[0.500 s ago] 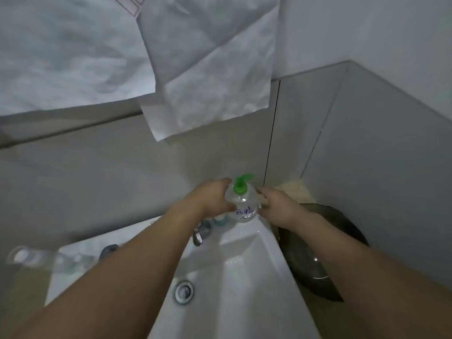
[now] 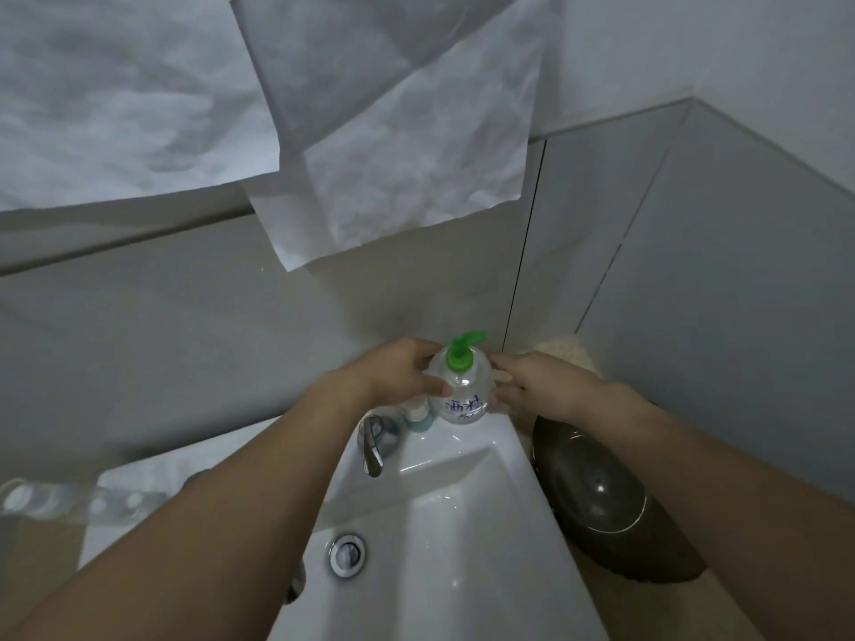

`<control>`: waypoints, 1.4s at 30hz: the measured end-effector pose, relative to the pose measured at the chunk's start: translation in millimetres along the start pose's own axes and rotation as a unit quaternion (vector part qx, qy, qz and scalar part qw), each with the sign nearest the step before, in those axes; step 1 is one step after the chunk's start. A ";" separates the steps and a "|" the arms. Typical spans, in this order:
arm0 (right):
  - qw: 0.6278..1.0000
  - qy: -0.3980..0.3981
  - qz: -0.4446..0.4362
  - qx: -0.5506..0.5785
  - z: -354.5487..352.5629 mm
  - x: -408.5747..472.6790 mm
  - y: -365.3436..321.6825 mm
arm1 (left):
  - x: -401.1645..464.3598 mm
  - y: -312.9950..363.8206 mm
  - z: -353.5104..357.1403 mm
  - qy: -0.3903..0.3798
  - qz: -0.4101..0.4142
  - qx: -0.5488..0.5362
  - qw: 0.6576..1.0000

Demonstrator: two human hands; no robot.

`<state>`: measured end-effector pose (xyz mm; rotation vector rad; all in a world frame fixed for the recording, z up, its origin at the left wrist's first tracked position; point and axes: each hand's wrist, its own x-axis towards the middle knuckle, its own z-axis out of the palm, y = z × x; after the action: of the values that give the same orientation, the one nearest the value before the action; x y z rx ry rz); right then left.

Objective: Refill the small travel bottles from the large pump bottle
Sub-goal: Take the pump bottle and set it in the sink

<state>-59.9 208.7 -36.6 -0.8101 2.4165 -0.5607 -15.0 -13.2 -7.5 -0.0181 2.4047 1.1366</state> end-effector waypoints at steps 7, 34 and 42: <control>0.999 0.043 -0.027 0.018 8.6 -3.4 4.2 | -0.6 -5.0 5.4 0.024 0.003 -0.103 0.994; 0.976 0.104 -0.038 0.190 3.9 -21.3 14.7 | 4.6 20.8 1.0 0.016 0.051 -0.081 0.995; 0.978 0.122 -0.047 0.162 -22.4 -49.9 -6.3 | -21.4 55.4 -7.2 0.029 0.069 -0.073 0.994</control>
<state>-36.5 240.9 1.4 -0.7511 2.4165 -1.1161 -10.7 13.9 45.7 0.0707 2.3985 1.3917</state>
